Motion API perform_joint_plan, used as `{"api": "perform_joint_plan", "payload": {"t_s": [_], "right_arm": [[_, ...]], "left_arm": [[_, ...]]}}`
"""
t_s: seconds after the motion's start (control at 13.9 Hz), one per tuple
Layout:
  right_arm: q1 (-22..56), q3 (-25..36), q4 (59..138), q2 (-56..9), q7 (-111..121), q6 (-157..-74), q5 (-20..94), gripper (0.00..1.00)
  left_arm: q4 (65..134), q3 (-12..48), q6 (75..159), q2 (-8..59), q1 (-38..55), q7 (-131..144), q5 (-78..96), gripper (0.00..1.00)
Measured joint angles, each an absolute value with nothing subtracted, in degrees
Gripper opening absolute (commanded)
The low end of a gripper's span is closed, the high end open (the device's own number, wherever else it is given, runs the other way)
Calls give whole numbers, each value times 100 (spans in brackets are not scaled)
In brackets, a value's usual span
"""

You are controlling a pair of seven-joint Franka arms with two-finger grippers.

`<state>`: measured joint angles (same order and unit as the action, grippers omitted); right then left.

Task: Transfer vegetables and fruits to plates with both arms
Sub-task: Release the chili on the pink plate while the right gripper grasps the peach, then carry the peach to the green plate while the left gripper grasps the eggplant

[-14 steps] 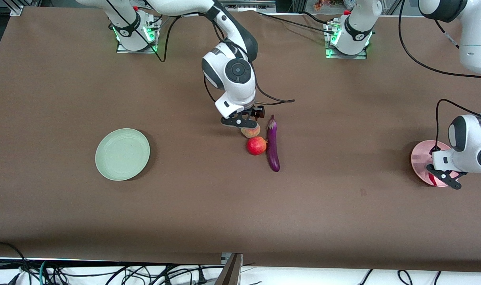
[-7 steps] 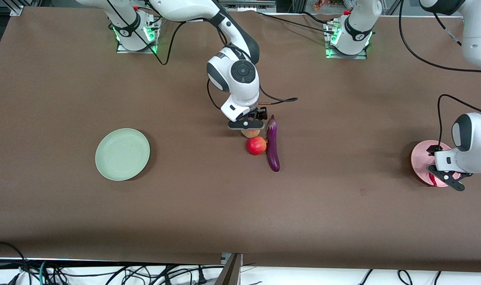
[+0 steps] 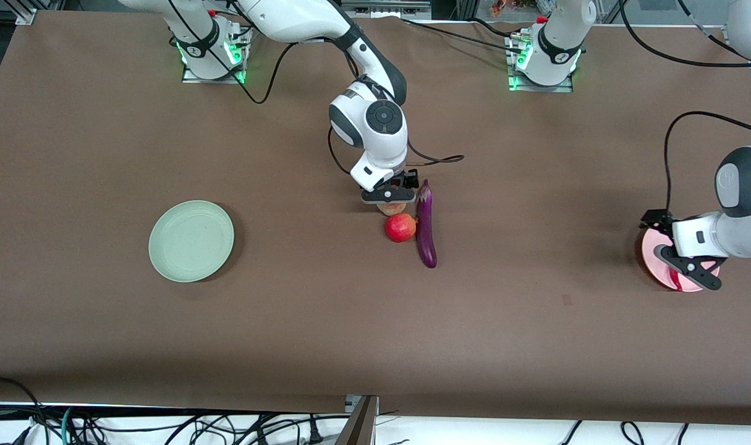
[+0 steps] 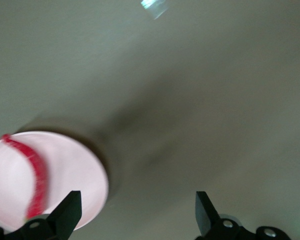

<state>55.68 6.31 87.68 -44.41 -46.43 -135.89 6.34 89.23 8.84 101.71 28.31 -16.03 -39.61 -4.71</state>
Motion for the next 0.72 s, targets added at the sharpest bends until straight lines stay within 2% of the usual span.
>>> {"api": "perform_joint_plan", "payload": {"t_s": [0.22, 0.36, 0.43, 0.58, 0.72], "right_arm": [[5571, 632, 8938, -4464, -4643, -13776, 634, 47], [5574, 632, 8935, -4455, -4638, -13805, 634, 7], [5574, 638, 8934, -4436, -4628, -13799, 634, 0], [5577, 684, 8925, -4367, -4610, -13666, 633, 0], [5577, 818, 8899, -4168, -4594, -13197, 633, 0]], "left_arm": [[8926, 883, 10031, 2827, -1647, -3818, 755, 100], [8927, 899, 10018, 2827, -1651, -3584, 1331, 100], [8927, 955, 10018, 2827, -1642, -3446, 1470, 100], [8927, 1267, 10044, 2827, -1628, -2929, 1520, 100], [8939, 1596, 10225, 2831, -1519, -2409, 1523, 100]]}}
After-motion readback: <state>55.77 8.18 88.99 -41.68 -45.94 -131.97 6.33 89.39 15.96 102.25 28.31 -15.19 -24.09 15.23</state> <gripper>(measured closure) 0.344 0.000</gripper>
